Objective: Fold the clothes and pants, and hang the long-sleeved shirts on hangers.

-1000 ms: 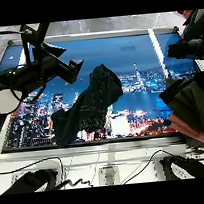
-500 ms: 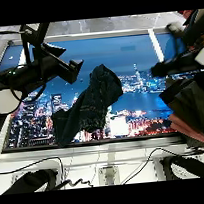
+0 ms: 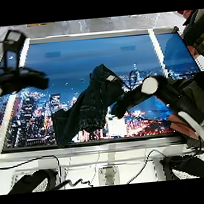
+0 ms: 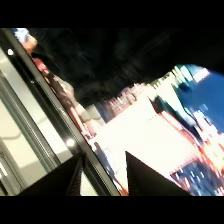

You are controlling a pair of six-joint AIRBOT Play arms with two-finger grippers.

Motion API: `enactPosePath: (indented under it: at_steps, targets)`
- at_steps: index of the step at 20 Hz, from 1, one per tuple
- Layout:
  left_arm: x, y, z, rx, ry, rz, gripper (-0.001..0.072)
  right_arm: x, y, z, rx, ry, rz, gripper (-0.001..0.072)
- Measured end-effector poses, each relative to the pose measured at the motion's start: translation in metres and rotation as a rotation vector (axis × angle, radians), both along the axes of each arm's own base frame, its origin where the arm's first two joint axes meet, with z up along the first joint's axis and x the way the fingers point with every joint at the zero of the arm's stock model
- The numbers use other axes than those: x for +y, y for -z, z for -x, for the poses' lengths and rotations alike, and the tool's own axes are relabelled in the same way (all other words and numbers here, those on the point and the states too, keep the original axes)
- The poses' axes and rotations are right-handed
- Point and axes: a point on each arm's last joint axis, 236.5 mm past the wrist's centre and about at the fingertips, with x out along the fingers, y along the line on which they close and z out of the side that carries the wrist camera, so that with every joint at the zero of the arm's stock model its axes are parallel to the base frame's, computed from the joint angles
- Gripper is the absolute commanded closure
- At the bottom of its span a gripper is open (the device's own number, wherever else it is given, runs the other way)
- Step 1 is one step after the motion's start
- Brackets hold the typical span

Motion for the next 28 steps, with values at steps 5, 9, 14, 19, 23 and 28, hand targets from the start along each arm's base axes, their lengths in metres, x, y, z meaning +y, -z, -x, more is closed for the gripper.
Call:
enactPosePath:
  at_steps: [5,9,14,19,23,28]
  targets:
    - [0.078,0.104,0.056,0.298,-0.257,0.125,0.0243,0.042,-0.007,-0.005,-0.124,-0.017,-0.066,0.0380]
    - [0.076,0.205,0.134,0.602,-0.345,0.271,0.0155,0.052,-0.013,-0.014,-0.177,0.000,-0.095,0.0380]
    - [0.039,0.273,0.203,0.877,-0.279,0.396,0.0155,0.052,-0.014,-0.019,-0.208,0.004,-0.093,0.0380]
    - [0.011,0.306,0.225,1.022,-0.187,0.500,0.0179,0.053,-0.015,-0.021,-0.218,0.008,-0.094,0.0380]
    - [-0.017,0.321,0.210,1.025,-0.135,0.655,0.0580,0.054,-0.017,-0.026,-0.237,0.018,-0.105,0.0381]
    - [-0.021,0.323,0.178,0.923,-0.096,0.701,0.0677,0.061,-0.005,-0.027,-0.219,0.018,-0.101,0.0345]
